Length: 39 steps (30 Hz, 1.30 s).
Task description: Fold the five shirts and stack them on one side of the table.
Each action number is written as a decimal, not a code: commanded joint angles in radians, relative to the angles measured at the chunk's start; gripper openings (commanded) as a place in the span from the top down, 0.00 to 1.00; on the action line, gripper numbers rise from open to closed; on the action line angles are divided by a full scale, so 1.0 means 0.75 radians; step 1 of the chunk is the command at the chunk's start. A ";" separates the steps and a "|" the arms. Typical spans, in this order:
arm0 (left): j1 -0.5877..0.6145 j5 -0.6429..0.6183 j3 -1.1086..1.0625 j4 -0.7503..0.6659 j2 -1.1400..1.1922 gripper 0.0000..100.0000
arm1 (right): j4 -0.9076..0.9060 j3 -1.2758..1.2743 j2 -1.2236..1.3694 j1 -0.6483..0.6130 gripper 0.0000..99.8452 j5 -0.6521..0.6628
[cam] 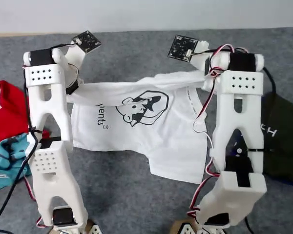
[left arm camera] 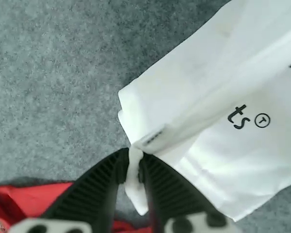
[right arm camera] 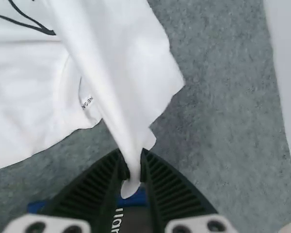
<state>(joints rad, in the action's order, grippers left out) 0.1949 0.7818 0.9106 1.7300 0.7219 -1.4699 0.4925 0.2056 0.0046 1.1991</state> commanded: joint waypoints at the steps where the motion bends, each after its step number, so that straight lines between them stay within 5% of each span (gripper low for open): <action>1: 0.020 0.012 0.015 0.035 -0.039 0.99 | -0.083 0.080 -0.136 -0.003 0.99 -0.014; 8: 0.018 0.186 -0.226 0.037 -0.229 0.99 | -0.420 0.078 -0.244 -0.009 0.99 -0.012; 20: 0.027 0.313 -0.766 0.033 -0.383 0.99 | -0.437 -0.436 -0.590 -0.083 0.99 -0.014; 34: 0.027 0.329 -0.846 0.029 -0.280 0.99 | -0.404 -1.049 -0.879 -0.091 0.99 -0.016; 39: 0.029 0.227 -0.672 -0.045 -0.274 0.99 | -0.071 -1.019 -0.907 -0.079 0.99 -0.016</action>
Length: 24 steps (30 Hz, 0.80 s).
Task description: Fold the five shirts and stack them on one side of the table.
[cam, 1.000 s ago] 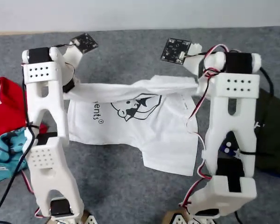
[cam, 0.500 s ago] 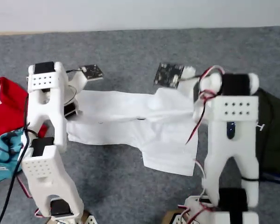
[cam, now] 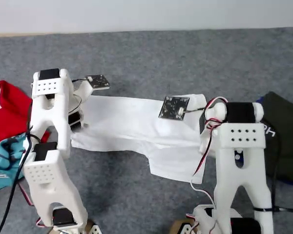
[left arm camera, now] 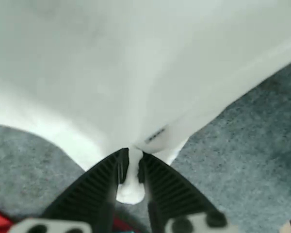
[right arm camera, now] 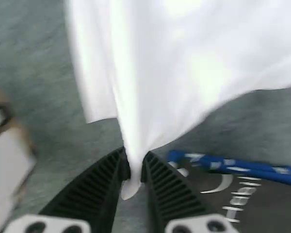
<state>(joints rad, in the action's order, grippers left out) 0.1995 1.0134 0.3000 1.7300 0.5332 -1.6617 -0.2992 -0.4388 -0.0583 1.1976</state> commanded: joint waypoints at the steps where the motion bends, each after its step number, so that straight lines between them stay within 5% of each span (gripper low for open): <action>1: 0.023 -0.125 0.222 -0.068 -0.023 0.99 | 0.275 0.049 -0.048 0.001 0.99 -0.014; 7: 0.023 -0.356 0.828 -0.090 -0.027 0.99 | 0.740 0.209 -0.052 0.005 0.99 -0.016; 16: 0.012 -0.513 1.793 0.012 -0.027 0.99 | 0.864 0.691 -0.054 0.157 0.99 -0.016; 24: 0.012 -0.444 1.824 -0.078 -0.311 0.99 | 1.034 0.980 -0.062 0.324 0.99 -0.016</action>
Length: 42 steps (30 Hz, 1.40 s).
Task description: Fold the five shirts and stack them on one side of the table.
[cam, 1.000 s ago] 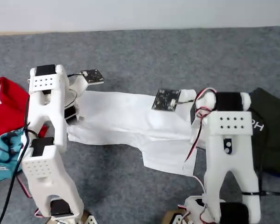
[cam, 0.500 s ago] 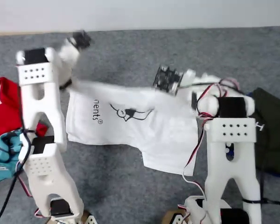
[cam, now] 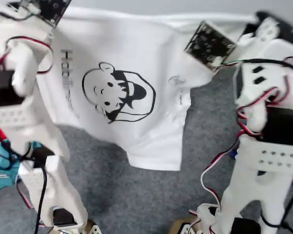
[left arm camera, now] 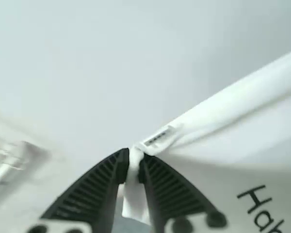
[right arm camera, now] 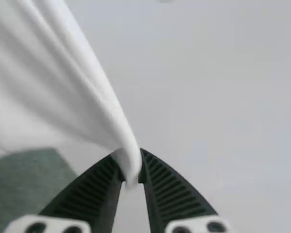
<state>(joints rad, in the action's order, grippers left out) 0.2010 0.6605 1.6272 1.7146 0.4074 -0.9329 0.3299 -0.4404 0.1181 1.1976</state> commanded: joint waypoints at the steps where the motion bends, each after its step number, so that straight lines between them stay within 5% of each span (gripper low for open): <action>1: 0.010 0.037 0.054 -0.063 -0.176 0.99 | 0.062 0.184 -0.060 0.103 0.99 -0.016; 9: 0.018 0.110 0.058 0.053 -0.278 0.99 | 0.019 0.454 -0.069 0.183 0.99 -0.012; 20: -0.047 0.108 -0.015 0.049 -0.248 0.99 | -0.517 0.426 -0.081 0.109 0.99 -0.115; 33: -0.779 -0.088 -0.013 0.057 -0.274 0.99 | -0.813 0.282 -0.081 0.118 0.99 -0.299; 36: -0.751 -0.096 -0.099 0.057 -0.311 0.99 | -0.817 0.254 -0.081 0.111 0.99 -0.299; 42: -0.397 -0.094 -0.586 0.057 -0.397 0.99 | -0.809 0.020 -0.081 0.058 0.99 -0.299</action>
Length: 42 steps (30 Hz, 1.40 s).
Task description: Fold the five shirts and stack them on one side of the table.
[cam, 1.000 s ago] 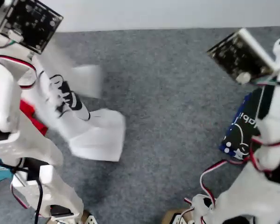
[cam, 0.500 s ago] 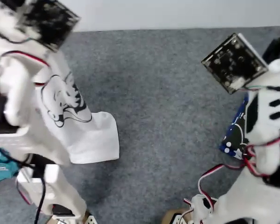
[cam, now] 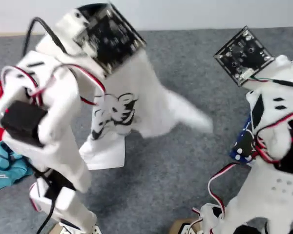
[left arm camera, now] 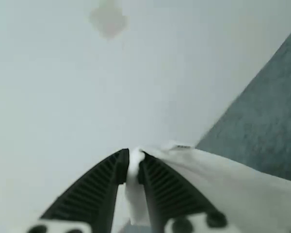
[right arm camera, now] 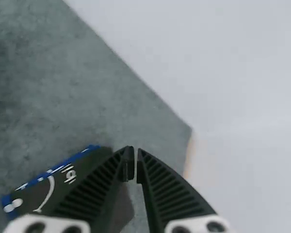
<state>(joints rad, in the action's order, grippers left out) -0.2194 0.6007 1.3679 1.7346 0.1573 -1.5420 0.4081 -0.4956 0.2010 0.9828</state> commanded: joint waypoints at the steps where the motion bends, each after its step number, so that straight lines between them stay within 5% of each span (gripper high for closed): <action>1: 0.223 -0.010 -0.363 0.031 -0.063 0.99 | -0.007 -0.129 -0.007 -0.085 0.99 -0.012; 5: 0.434 0.117 -0.907 0.016 -0.053 0.99 | -0.013 -0.411 -0.007 -0.310 0.99 -0.029; 13: 0.728 0.313 -1.634 -0.325 0.068 0.99 | 0.181 -0.945 0.189 -0.789 0.93 -0.409; 25: 0.953 0.313 -1.677 -0.536 0.356 0.99 | 0.101 -0.630 0.725 -1.241 0.76 -0.810; 42: 0.955 0.313 -1.674 -0.536 0.378 0.99 | 0.026 -0.227 1.359 -1.351 0.71 -0.904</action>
<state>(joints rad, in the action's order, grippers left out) 0.4925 0.8247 0.1066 1.3479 0.4503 -1.5313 0.1611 0.5002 -0.8086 0.3138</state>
